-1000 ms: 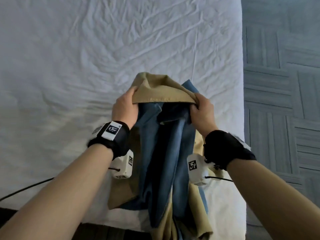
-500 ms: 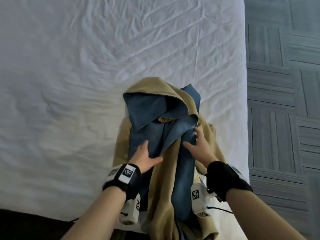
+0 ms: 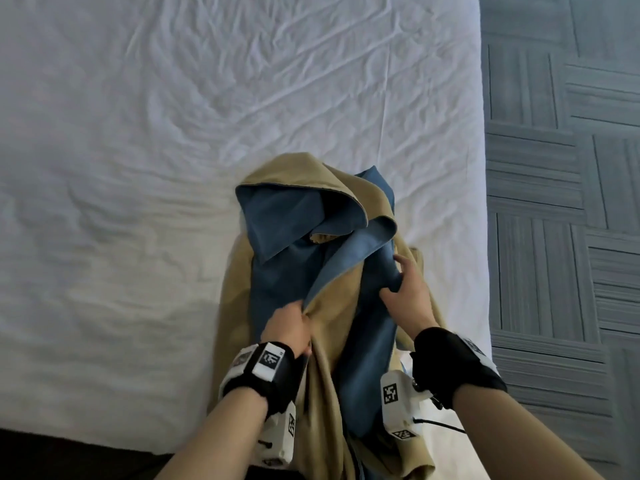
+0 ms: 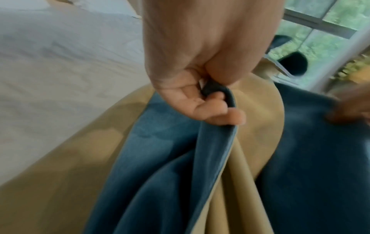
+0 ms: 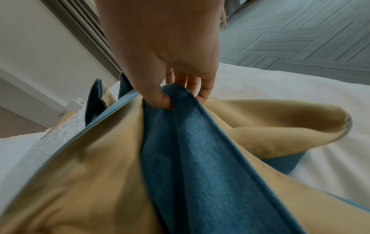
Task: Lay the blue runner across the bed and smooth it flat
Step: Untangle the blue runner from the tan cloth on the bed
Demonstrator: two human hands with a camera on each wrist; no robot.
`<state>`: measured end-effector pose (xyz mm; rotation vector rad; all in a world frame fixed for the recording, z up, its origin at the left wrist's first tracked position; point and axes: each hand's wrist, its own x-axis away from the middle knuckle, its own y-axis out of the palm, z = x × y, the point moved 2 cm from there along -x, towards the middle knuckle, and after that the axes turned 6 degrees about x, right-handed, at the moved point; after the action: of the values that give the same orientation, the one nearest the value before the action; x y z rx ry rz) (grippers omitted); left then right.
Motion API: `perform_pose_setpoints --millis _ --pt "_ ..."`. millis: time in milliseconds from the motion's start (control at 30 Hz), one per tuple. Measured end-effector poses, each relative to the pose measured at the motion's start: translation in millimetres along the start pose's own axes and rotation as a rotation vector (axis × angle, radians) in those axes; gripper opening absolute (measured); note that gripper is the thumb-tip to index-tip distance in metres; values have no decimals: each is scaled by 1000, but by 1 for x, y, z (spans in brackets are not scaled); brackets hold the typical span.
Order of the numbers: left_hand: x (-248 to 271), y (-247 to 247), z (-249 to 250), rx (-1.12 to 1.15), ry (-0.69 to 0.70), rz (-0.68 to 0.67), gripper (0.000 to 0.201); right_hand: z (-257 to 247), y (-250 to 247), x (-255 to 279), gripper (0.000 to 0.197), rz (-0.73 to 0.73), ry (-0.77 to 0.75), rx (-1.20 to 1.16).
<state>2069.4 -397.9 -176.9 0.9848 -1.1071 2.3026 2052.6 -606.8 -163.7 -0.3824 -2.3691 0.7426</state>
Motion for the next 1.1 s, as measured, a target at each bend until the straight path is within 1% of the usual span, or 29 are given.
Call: perform_pose_setpoints --millis 67,100,167,233,300,367,433,467,500,533,600,633,667,700,767,800,867,900,933,967,1033,1067,1100 --pt "-12 -22 8 291 -36 122 31 7 -11 -2 64 47 25 44" --pt "-19 -35 15 436 -33 177 32 11 -17 -3 65 62 40 60" --pt "-34 -65 39 624 58 264 29 19 -25 -3 65 84 58 84" --pt "-48 -97 72 683 205 321 31 24 -33 -1 63 104 69 104" --pt "-56 -127 108 687 331 378 34 27 -38 0 60 123 74 121" --pt "-58 -148 137 673 413 421 33 30 -40 1 55 98 88 139" --pt "-57 -155 153 574 451 428 32 32 -43 1 48 28 123 170" --pt "-56 -152 152 492 439 420 34 31 -42 1 45 -19 131 207" --pt "-55 -147 147 420 414 395 41 29 -40 0 41 -69 127 253" --pt "-53 -138 139 369 384 349 54 26 -39 0 36 -112 115 295" --pt "-47 -112 113 276 281 276 89 16 -36 2 23 -183 65 352" --pt "-43 -98 97 222 197 256 106 12 -33 3 17 -227 29 373" --pt "-38 -84 81 173 100 230 119 9 -28 6 16 -286 3 399" --pt "-34 -69 65 134 7 186 127 7 -22 9 16 -356 -8 425" --pt "-24 -40 38 67 -130 85 133 7 -14 17 20 -498 13 485" --pt "-20 -28 28 22 -160 59 134 9 -10 20 23 -562 35 518" --pt "-14 -11 13 -62 -161 70 134 13 -6 26 27 -630 93 557" --pt "-12 -6 7 -93 -151 96 133 14 -5 27 33 -621 116 554" --pt "-11 -3 4 -120 -140 120 130 14 -4 26 43 -567 125 532" --pt "-11 -2 1 -145 -132 133 128 12 -4 24 53 -474 120 496" --pt "-12 -2 -1 -167 -132 134 124 4 -5 15 71 -241 68 406" --pt "-14 -3 0 -147 -137 134 123 -2 -4 8 80 -150 32 361" --pt "-16 -5 1 -100 -143 140 123 -9 -3 1 91 -97 -4 324"
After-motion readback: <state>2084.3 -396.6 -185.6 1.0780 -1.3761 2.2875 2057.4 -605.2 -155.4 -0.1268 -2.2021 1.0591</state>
